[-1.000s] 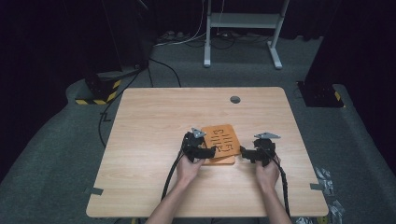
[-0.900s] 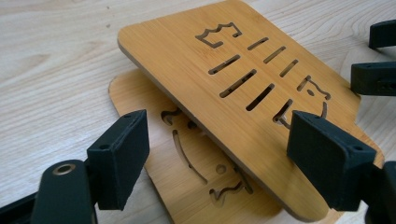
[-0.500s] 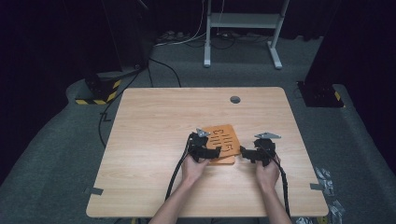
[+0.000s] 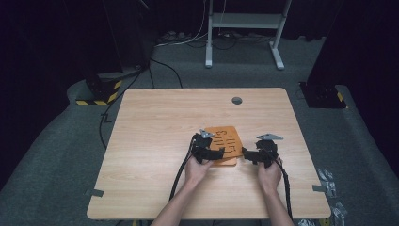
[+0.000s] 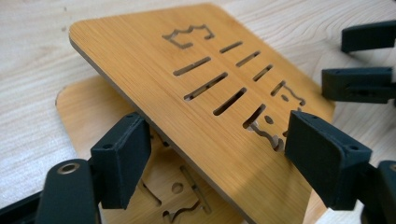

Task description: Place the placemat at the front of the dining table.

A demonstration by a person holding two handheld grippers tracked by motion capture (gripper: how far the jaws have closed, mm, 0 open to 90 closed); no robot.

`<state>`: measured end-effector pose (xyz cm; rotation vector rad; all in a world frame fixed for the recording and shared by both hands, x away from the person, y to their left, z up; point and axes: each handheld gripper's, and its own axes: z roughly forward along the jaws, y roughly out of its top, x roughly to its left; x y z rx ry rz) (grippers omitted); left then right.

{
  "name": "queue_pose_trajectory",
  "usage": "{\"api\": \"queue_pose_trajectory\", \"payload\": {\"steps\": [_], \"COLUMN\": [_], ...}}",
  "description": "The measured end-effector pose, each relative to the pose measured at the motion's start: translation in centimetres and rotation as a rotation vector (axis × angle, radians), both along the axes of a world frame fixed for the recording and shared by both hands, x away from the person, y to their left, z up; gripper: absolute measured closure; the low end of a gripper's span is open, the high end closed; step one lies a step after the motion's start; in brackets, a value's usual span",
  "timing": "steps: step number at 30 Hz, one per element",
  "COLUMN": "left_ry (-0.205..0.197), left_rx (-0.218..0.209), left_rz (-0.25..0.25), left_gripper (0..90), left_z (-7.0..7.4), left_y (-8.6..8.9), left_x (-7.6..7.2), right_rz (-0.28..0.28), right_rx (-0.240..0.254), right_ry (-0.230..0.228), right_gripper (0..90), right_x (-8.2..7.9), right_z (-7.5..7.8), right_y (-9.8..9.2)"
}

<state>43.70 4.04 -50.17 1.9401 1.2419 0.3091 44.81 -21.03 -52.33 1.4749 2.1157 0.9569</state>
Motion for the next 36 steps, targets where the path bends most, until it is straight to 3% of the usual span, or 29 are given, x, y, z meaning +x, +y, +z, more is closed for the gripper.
{"api": "queue_pose_trajectory", "payload": {"steps": [6,15,17,23,29,36], "left_ry": [-0.015,-0.064,-0.080,-0.074,-0.107,-0.102], "left_rx": [-0.041,-0.027,-0.040,-0.026,0.015,0.038], "left_rz": [0.009,-0.009,-0.018,-0.031,-0.062,-0.080], "left_gripper": [24.7,28.8,31.5,32.4,36.5,41.6], "left_z": [0.6,2.2,2.6,3.0,3.8,4.2], "left_y": [0.1,-0.6,-0.7,-1.3,-1.8,-2.4], "left_x": [-0.2,-0.3,-0.4,-0.3,-0.3,-0.1], "right_rz": [-0.005,-0.009,-0.017,-0.017,-0.010,-0.013], "right_rx": [0.016,0.035,0.051,-0.008,-0.079,-0.078], "right_ry": [0.002,-0.006,0.007,0.001,-0.003,-0.004], "right_gripper": [10.8,12.1,12.6,12.9,13.8,13.8], "right_x": [0.0,0.0,0.0,-0.1,-0.1,-0.2], "right_z": [0.0,0.0,0.0,0.0,0.0,0.0], "right_y": [-0.1,-0.4,-0.3,0.2,0.8,0.8]}}
